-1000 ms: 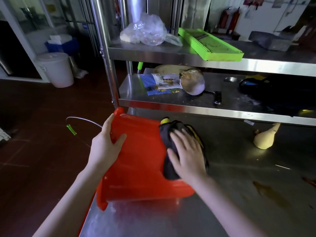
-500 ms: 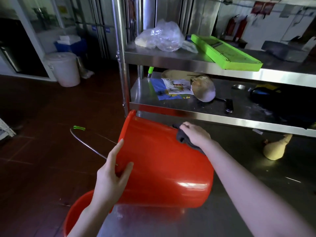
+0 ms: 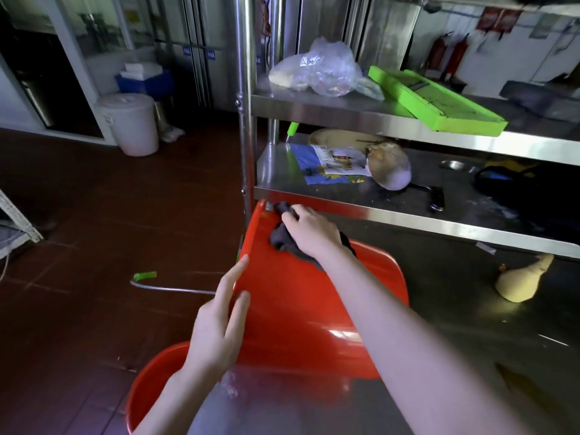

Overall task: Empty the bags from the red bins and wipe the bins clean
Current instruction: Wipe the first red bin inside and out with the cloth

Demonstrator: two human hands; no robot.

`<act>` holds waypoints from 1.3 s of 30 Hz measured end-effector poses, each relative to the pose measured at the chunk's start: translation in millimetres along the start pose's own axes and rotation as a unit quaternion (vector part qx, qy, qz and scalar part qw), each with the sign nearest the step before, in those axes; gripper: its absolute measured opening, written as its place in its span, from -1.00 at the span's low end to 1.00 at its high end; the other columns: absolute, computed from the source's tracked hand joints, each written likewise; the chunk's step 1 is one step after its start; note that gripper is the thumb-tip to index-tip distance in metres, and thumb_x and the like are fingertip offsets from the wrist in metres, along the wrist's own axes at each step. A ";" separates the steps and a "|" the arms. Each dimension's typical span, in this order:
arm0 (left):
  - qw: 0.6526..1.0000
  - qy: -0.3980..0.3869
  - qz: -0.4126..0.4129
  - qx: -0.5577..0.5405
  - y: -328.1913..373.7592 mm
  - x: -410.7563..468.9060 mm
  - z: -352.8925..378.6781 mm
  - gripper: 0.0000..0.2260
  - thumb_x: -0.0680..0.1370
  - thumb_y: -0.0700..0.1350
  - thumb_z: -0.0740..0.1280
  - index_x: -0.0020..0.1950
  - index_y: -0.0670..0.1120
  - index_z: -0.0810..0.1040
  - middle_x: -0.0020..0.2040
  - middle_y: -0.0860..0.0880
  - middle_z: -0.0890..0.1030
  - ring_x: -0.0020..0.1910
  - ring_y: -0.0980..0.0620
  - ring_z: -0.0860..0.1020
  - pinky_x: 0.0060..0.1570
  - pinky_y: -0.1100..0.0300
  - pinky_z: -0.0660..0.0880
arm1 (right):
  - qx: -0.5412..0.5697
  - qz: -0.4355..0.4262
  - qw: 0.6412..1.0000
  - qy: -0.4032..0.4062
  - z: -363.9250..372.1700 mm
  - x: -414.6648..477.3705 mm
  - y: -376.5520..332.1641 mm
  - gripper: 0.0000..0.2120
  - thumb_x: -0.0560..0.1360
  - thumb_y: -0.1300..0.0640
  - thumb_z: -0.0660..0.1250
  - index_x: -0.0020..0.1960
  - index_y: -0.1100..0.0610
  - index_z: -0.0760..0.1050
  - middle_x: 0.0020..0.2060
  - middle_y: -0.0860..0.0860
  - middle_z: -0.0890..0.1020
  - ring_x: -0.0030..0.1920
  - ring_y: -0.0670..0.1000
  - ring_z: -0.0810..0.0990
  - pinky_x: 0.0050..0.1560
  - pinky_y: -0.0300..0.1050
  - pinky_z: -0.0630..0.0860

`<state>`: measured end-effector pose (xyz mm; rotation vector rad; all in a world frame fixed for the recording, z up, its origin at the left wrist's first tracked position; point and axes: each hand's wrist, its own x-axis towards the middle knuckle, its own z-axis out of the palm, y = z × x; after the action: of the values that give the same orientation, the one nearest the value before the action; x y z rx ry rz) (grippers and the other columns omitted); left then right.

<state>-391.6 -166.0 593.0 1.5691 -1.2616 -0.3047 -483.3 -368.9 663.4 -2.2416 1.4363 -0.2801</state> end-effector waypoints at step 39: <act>0.988 -0.036 -0.132 0.075 36.7 43.1 -13.7 -0.35 0.56 -0.15 0.30 0.42 0.46 0.15 -0.19 0.26 0.52 -0.35 0.28 0.60 -0.44 0.40 0.51 | -0.114 -0.245 0.934 0.232 46.4 -150.8 92.7 -0.47 0.55 -0.15 0.19 0.47 0.01 0.34 0.47 -0.03 0.35 0.51 0.14 0.24 0.44 0.18 0.24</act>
<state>-384.5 -190.0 645.6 1.8741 -1.1528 -0.4447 -604.4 -253.3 589.4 -2.8460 1.1268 -0.8962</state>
